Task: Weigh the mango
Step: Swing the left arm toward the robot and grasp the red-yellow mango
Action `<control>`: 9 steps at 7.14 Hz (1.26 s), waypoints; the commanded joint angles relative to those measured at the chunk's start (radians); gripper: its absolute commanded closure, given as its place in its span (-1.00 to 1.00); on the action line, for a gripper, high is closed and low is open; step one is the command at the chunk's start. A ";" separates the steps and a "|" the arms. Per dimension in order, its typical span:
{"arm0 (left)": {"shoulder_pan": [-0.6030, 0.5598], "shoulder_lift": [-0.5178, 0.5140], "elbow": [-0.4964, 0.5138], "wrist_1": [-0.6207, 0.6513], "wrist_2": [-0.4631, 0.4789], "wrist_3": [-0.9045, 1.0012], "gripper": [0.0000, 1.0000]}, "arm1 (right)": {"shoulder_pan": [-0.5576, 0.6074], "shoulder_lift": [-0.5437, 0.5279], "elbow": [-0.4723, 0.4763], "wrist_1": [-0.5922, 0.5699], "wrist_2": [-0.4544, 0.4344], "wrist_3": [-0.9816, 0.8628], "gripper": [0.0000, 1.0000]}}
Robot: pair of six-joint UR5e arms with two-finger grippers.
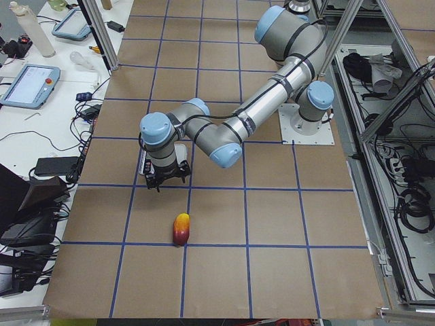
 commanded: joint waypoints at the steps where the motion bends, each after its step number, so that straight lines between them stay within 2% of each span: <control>1: 0.056 -0.054 0.007 0.034 -0.004 0.152 -1.00 | 0.000 0.001 0.000 0.000 0.000 0.000 -1.00; 3: 0.105 -0.096 0.010 0.071 -0.046 0.285 -1.00 | 0.000 0.001 0.000 0.000 0.000 0.000 -1.00; 6: 0.113 -0.197 0.100 0.082 -0.053 0.417 -1.00 | 0.000 0.001 0.000 0.000 0.000 0.000 -1.00; 9: 0.129 -0.235 0.105 0.082 -0.065 0.526 -1.00 | -0.001 0.001 0.000 0.000 0.000 0.000 -1.00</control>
